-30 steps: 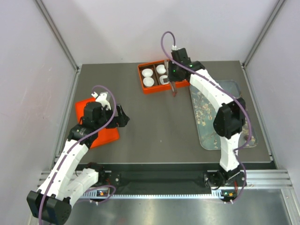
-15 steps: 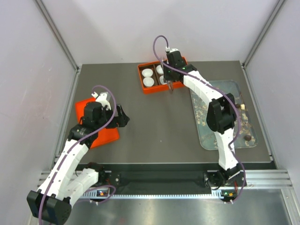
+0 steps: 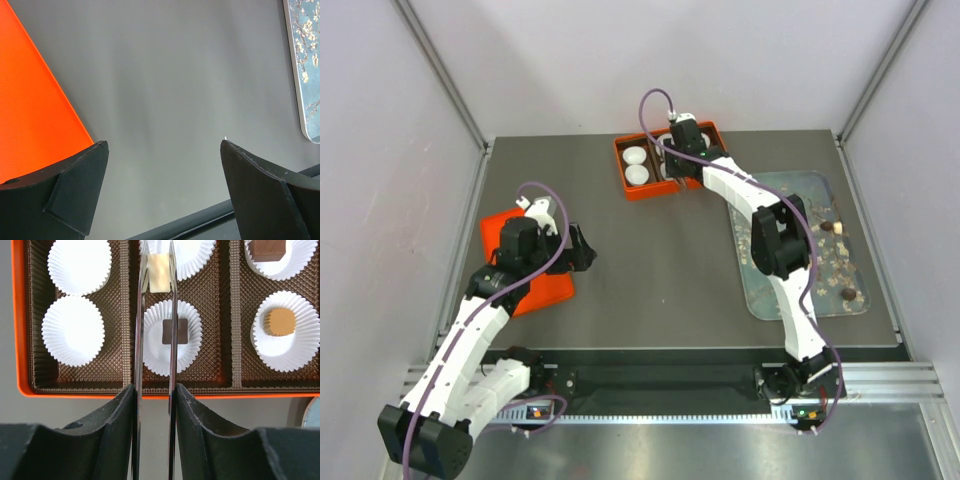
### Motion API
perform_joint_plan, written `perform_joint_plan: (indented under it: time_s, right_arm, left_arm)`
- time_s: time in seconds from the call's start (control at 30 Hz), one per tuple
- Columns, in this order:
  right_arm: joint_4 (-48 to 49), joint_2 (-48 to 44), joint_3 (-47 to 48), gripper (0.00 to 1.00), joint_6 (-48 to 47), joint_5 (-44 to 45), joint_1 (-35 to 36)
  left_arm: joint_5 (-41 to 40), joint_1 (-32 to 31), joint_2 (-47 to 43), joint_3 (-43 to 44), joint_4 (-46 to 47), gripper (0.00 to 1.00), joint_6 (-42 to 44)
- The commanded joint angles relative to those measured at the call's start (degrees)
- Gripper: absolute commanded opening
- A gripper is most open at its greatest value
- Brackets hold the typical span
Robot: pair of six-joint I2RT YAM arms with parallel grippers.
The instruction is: Pack the chocolate
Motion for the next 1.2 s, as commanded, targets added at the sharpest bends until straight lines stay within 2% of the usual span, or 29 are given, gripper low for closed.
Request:
perform_joint_plan:
  time_s: [0.0, 0.37, 1.17]
  right_arm:
    - [6.2, 0.5, 3.3, 0.36, -0.9, 0.3, 0.5]
    - [7.1, 2.1, 4.8, 0.35, -3.3, 1.6, 0.1]
    - [8.3, -1.6, 3.5, 0.34, -3.2, 1.4, -1.1]
  left_arm:
    - [-0.6, 0.0, 0.3, 0.0, 1.4, 0.98, 0.5]
    - [-0.8, 0.1, 1.0, 0.0, 1.3, 0.98, 0.4]
    - [0.4, 0.7, 1.7, -0.2, 1.8, 0.98, 0.5]
